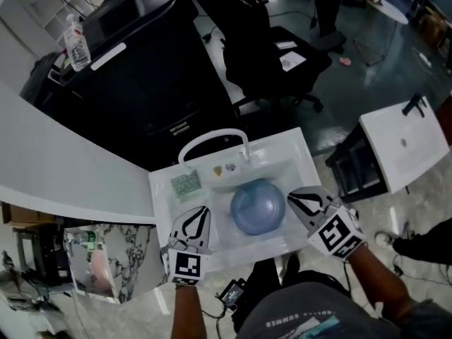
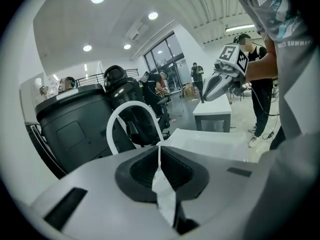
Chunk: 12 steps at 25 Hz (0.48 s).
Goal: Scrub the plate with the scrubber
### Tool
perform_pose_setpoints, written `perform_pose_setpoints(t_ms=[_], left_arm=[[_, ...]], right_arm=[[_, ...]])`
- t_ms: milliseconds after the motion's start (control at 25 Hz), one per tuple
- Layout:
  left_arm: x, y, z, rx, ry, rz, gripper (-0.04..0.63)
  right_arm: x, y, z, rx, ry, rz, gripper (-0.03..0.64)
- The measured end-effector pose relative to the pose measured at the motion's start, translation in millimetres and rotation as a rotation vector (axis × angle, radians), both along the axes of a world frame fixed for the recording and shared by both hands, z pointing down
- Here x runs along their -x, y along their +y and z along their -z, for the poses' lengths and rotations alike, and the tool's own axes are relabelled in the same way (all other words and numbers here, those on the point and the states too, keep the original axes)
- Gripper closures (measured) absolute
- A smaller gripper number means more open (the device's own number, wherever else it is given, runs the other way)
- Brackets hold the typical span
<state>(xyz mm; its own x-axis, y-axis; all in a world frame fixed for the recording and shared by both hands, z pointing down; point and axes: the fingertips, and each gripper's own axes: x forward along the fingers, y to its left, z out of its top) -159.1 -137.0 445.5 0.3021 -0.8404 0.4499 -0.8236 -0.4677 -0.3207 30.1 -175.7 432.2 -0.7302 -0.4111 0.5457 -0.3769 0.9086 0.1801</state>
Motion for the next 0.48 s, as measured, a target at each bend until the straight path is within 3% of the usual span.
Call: perform_pose_setpoints(t_ms=[160, 480], left_arm=[[25, -11, -29, 0.040, -0.028, 0.025, 0.590], [76, -25, -92, 0.130, -0.086, 0.068, 0.504]], right_arm=[[16, -11, -18, 0.029, 0.017, 0.006, 0.584], [46, -26, -56, 0.084, 0.056, 0.010, 0.584]])
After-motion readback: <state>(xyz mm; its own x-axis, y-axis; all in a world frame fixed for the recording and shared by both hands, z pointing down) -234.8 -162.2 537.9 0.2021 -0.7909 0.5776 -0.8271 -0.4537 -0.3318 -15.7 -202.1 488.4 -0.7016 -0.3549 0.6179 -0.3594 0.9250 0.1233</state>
